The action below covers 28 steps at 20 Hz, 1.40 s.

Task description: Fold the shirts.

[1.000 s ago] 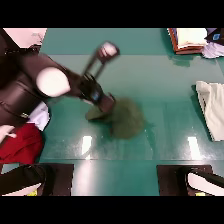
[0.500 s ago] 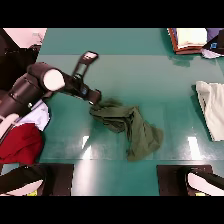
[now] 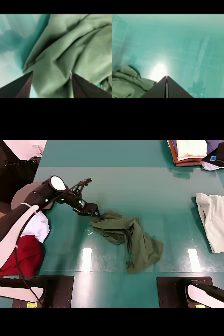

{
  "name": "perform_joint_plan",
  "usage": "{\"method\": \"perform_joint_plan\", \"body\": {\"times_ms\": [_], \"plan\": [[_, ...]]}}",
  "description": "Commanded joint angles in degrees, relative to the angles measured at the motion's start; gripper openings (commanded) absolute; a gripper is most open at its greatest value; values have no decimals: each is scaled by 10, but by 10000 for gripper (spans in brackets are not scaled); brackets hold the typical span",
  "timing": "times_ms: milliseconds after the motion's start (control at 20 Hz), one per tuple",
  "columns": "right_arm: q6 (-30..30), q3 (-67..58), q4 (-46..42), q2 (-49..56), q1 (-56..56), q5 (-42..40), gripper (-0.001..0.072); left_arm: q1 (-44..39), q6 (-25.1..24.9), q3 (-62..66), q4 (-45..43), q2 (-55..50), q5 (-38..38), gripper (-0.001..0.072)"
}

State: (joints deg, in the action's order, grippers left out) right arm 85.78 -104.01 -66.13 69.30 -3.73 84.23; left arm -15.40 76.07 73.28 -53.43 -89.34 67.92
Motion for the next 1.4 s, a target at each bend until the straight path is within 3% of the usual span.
{"method": "perform_joint_plan", "body": {"times_ms": [0, 50, 100, 300, 450, 500, 600, 650, 900, 1150, 1200, 1250, 1350], "plan": [[0, 1, 0, 0, 0, 10, 22, 0, -14, 1, 25, -38, -12, 531], [0, 3, 0, 0, 0, 17, 22, 0, -10, 3, 25, -38, -23, 319], [0, 11, 0, -1, 0, 26, 22, 2, -11, 7, 25, -38, -30, 33], [0, 125, 1, -19, 0, 59, 22, 18, -11, 50, -23, -19, -20, 22], [0, 285, -14, -54, 0, 32, 23, 30, -11, 77, -93, 29, -23, 23], [0, 346, -9, -61, 0, 17, 61, 30, -11, 79, -111, 45, -25, 23], [-2, 457, 2, -57, -2, -17, 546, 30, -11, 80, -124, 60, -25, 24], [-17, 505, 33, -45, -1, -41, 578, 30, -11, 80, -124, 61, -24, 23], [-138, 602, 221, 57, -3, -143, 571, 30, -11, 80, -124, 61, -23, 24], [-149, 551, 225, 132, -66, -162, 569, 30, -11, 80, -124, 61, -23, 24], [-149, 539, 225, 141, -76, -167, 529, 30, -11, 80, -124, 61, -22, 24], [-149, 525, 225, 151, -85, -168, 416, 30, -11, 80, -124, 61, -18, 24], [-150, 504, 224, 162, -96, -165, 80, 30, -10, 80, -124, 61, -8, 24]]}}
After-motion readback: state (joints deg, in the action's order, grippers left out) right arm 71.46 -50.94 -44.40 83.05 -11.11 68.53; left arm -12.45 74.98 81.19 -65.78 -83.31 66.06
